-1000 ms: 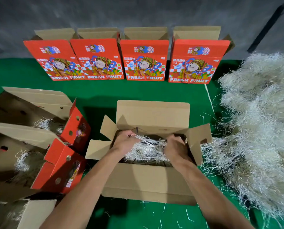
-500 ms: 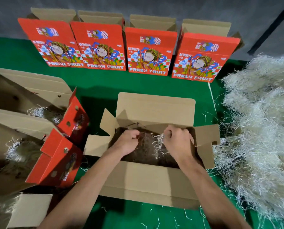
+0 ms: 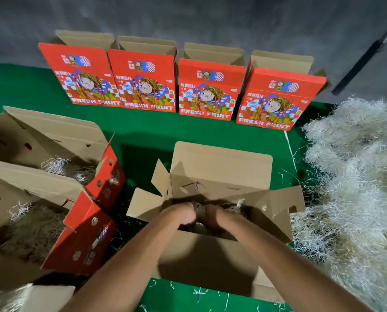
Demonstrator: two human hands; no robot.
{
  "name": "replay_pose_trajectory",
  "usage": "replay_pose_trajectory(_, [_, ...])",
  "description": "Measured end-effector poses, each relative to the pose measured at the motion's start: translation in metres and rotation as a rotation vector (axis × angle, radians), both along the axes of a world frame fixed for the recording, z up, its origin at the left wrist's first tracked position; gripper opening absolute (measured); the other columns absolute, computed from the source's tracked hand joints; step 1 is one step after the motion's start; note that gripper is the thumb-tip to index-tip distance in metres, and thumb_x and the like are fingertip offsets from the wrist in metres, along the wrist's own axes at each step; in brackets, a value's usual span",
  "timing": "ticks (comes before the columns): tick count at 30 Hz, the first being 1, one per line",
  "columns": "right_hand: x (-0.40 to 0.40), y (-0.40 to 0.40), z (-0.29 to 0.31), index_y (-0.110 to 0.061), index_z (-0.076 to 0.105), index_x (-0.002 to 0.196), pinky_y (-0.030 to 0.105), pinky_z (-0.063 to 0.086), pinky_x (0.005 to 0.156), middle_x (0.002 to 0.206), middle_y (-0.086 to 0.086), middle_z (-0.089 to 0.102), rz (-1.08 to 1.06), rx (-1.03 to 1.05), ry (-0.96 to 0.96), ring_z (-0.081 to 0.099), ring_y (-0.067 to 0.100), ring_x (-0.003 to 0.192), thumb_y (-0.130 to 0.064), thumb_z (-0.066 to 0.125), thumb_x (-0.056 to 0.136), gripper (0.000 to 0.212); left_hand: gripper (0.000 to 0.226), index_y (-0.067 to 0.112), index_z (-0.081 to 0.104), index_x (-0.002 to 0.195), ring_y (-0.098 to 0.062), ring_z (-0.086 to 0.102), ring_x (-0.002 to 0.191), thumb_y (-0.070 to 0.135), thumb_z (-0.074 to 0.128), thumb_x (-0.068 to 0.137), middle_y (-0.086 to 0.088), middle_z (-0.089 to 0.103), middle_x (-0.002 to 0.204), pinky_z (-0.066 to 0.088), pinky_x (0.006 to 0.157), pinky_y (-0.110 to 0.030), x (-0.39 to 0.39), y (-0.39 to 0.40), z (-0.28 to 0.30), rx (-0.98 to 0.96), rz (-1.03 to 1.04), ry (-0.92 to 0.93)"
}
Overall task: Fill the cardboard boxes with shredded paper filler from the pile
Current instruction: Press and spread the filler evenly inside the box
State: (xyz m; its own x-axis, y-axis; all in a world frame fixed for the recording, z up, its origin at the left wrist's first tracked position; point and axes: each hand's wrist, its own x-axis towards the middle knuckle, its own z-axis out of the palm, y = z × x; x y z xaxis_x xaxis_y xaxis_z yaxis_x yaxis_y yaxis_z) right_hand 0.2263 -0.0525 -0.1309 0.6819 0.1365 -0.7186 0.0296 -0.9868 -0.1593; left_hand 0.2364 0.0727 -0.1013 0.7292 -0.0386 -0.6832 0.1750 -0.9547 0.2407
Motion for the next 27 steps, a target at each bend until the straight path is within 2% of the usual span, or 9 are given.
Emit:
replay_pose_trajectory(4, [0.001, 0.001, -0.014, -0.006, 0.06, 0.127, 0.039, 0.049, 0.09, 0.126, 0.016, 0.062, -0.188, 0.212, 0.059, 0.06, 0.03, 0.111, -0.013, 0.052, 0.099, 0.03, 0.042, 0.01, 0.048, 0.137, -0.03, 0.045, 0.13, 0.029, 0.036, 0.101, -0.016, 0.044, 0.146, 0.036, 0.101, -0.032, 0.01, -0.007, -0.004, -0.06, 0.04, 0.031])
replay_pose_trajectory(7, [0.003, -0.005, -0.018, -0.013, 0.065, 0.091, 0.028, 0.041, 0.065, 0.081, 0.002, 0.067, -0.546, 0.436, -0.02, 0.053, 0.02, 0.076, -0.02, 0.057, 0.096, 0.012, 0.039, 0.008, 0.055, 0.132, -0.031, 0.054, 0.122, 0.027, 0.044, 0.1, -0.016, 0.055, 0.137, 0.042, 0.09, -0.031, 0.016, -0.007, -0.009, -0.096, 0.058, 0.028])
replay_pose_trajectory(9, [0.006, -0.008, -0.015, -0.015, 0.058, 0.072, 0.024, 0.035, 0.058, 0.062, -0.004, 0.058, -0.705, 0.523, -0.07, 0.047, 0.015, 0.062, -0.027, 0.064, 0.092, 0.023, 0.043, 0.006, 0.054, 0.134, -0.031, 0.056, 0.121, 0.029, 0.05, 0.097, -0.015, 0.057, 0.134, 0.042, 0.085, -0.029, 0.018, -0.005, -0.01, -0.09, 0.104, 0.003])
replay_pose_trajectory(11, [0.003, -0.011, -0.01, -0.015, 0.064, 0.076, 0.024, 0.036, 0.056, 0.066, 0.001, 0.059, -0.762, 0.563, -0.11, 0.05, 0.015, 0.061, -0.039, 0.067, 0.085, 0.025, 0.05, 0.013, 0.051, 0.135, -0.028, 0.056, 0.111, 0.037, 0.051, 0.091, -0.012, 0.058, 0.123, 0.038, 0.08, -0.027, 0.016, -0.004, -0.007, -0.081, 0.139, 0.004])
replay_pose_trajectory(15, [-0.006, -0.017, -0.002, -0.015, 0.066, 0.08, 0.029, 0.046, 0.065, 0.079, 0.006, 0.066, -0.839, 0.553, -0.127, 0.057, 0.02, 0.07, -0.019, 0.062, 0.087, 0.008, 0.072, 0.013, 0.044, 0.141, -0.019, 0.055, 0.099, 0.044, 0.061, 0.078, -0.004, 0.054, 0.113, 0.049, 0.091, -0.03, 0.01, -0.004, -0.001, -0.252, 0.241, 0.063])
replay_pose_trajectory(18, [-0.008, -0.021, 0.008, -0.017, 0.067, 0.087, 0.031, 0.054, 0.067, 0.086, 0.007, 0.073, -0.811, 0.51, -0.136, 0.067, 0.02, 0.075, -0.018, 0.062, 0.083, 0.007, 0.047, 0.015, 0.056, 0.127, -0.007, 0.055, 0.076, 0.027, 0.067, 0.083, 0.007, 0.054, 0.09, 0.047, 0.061, -0.02, 0.009, 0.001, 0.007, -0.309, 0.235, -0.081])
replay_pose_trajectory(21, [-0.014, -0.021, 0.019, -0.02, 0.067, 0.086, 0.022, 0.049, 0.05, 0.073, 0.002, 0.073, -0.762, 0.51, -0.189, 0.064, 0.011, 0.058, -0.015, 0.064, 0.08, 0.008, 0.059, 0.011, 0.048, 0.142, -0.002, 0.055, 0.059, 0.011, 0.065, 0.085, 0.006, 0.06, 0.091, 0.039, 0.041, -0.015, 0.002, 0.003, 0.011, -0.353, 0.234, -0.142])
replay_pose_trajectory(25, [-0.021, -0.019, 0.031, -0.017, 0.062, 0.074, 0.02, 0.043, 0.044, 0.066, 0.0, 0.069, -0.696, 0.437, -0.334, 0.064, 0.012, 0.057, -0.007, 0.057, 0.077, 0.011, 0.058, 0.016, 0.052, 0.138, -0.014, 0.066, 0.096, 0.004, 0.061, 0.083, -0.003, 0.06, 0.13, 0.054, 0.073, -0.025, -0.01, 0.005, 0.02, -0.336, 0.212, -0.219])
replay_pose_trajectory(27, [-0.023, -0.017, 0.037, -0.017, 0.056, 0.074, 0.019, 0.041, 0.044, 0.069, 0.001, 0.065, -0.643, 0.361, -0.384, 0.061, 0.011, 0.06, 0.003, 0.049, 0.076, 0.021, 0.047, 0.018, 0.058, 0.129, -0.022, 0.062, 0.107, 0.005, 0.058, 0.083, -0.007, 0.062, 0.128, 0.052, 0.087, -0.029, -0.013, 0.006, 0.023, -0.243, 0.161, -0.306])
